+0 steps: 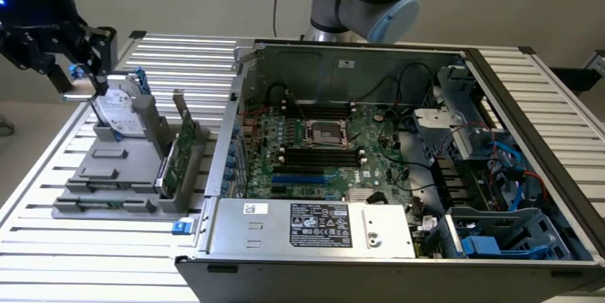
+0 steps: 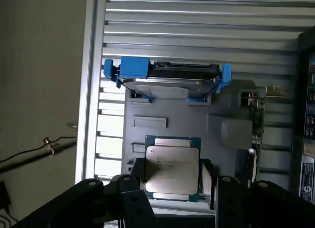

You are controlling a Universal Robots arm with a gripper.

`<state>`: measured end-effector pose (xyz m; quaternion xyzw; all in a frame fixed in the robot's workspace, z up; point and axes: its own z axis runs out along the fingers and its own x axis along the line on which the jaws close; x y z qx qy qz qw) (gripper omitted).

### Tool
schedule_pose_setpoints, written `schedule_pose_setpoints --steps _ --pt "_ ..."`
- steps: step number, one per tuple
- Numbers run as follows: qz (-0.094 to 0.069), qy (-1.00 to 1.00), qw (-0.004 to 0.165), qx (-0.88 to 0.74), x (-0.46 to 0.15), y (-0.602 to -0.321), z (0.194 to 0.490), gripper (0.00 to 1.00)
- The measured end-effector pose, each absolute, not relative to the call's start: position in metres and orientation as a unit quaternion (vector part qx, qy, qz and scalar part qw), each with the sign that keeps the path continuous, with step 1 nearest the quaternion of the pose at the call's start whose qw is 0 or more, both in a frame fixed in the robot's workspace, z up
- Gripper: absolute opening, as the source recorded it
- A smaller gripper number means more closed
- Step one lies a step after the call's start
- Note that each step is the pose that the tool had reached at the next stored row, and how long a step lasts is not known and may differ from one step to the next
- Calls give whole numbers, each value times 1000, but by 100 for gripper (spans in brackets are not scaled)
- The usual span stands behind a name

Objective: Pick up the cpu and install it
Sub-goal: 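Pick up the cpu and move it towards the insertion slot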

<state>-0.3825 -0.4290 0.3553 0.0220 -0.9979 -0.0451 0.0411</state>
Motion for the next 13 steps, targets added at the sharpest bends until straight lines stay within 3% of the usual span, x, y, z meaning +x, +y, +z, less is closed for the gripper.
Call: schedule_pose_setpoints --steps 13 --pt "-45 -997 53 21 -326 -429 393 55"
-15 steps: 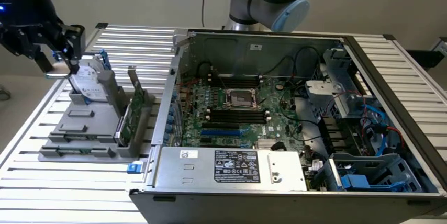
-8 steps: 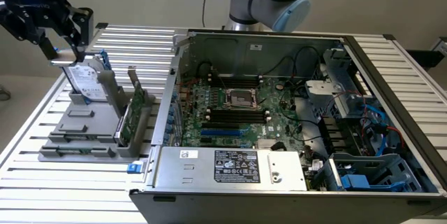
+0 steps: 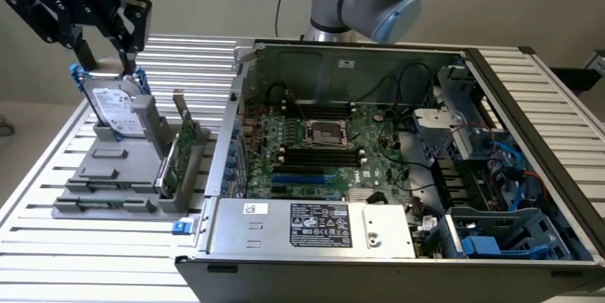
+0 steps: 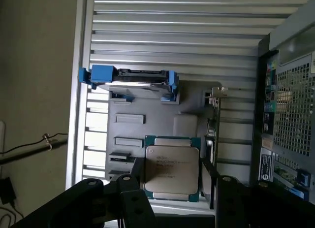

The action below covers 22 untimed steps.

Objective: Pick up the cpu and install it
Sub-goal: 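Pick up the cpu and move it towards the insertion slot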

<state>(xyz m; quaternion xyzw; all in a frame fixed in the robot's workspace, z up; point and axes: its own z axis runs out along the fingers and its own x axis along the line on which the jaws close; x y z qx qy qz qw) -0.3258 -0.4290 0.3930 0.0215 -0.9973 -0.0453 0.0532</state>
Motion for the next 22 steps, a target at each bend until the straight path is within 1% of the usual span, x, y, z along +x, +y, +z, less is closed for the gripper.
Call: schedule_pose_setpoints --steps 14,22 --pt "-45 -997 66 21 -262 -429 396 55" --pt "-45 -997 67 21 -226 -429 395 55"
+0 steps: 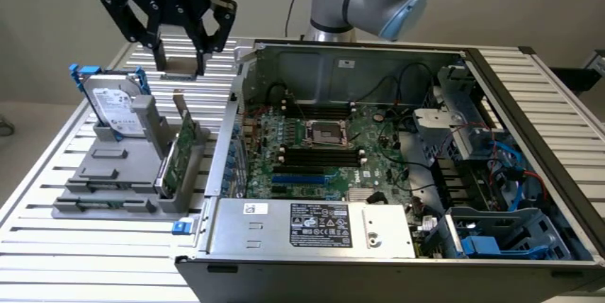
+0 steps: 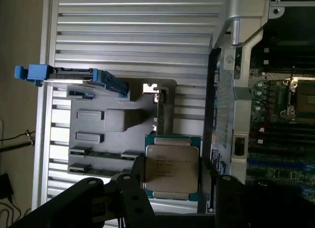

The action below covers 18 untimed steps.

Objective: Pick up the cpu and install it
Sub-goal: 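Pick up the cpu and move it towards the insertion slot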

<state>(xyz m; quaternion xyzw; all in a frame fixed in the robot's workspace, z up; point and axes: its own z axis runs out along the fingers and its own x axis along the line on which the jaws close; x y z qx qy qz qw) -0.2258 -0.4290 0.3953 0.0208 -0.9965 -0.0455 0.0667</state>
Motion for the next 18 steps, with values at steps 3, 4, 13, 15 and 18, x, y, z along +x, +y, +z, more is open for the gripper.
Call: schedule_pose_setpoints --steps 3,4,13,15,18 --pt "-45 -997 67 21 -212 -429 395 55" --pt "-45 -997 67 21 -207 -429 395 55" --pt "-45 -997 67 21 -167 -420 394 55" --pt "-46 -997 67 21 -157 -417 392 55" --pt "-45 -997 67 21 -144 -410 388 55"
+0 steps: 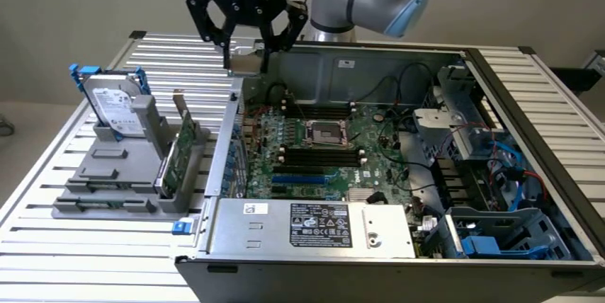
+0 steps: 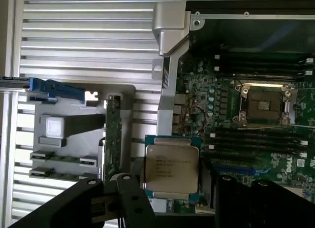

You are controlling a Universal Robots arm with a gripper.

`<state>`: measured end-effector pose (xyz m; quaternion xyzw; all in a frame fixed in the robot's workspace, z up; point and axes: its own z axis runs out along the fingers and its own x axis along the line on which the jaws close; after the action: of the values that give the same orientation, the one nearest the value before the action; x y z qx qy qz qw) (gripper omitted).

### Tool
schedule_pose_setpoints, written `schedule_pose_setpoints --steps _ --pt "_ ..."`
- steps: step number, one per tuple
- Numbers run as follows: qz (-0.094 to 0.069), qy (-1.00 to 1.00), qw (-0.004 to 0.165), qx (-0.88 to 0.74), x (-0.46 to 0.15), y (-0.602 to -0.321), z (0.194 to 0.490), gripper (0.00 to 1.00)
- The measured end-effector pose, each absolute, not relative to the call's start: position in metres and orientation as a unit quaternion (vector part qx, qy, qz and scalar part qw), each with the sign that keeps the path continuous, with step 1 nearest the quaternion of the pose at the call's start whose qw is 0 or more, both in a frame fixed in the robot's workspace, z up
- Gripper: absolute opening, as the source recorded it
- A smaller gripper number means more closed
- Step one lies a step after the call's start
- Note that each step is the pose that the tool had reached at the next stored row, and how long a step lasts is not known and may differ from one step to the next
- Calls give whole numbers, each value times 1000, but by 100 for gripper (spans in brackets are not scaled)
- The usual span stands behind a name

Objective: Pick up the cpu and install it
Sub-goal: 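Pick up the cpu and move it towards the insertion slot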

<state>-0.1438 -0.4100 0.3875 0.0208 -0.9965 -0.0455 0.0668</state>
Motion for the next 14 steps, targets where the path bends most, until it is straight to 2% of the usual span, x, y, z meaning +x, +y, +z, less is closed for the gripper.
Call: schedule_pose_setpoints --steps 14 --pt "-45 -997 67 21 -80 -381 369 55"
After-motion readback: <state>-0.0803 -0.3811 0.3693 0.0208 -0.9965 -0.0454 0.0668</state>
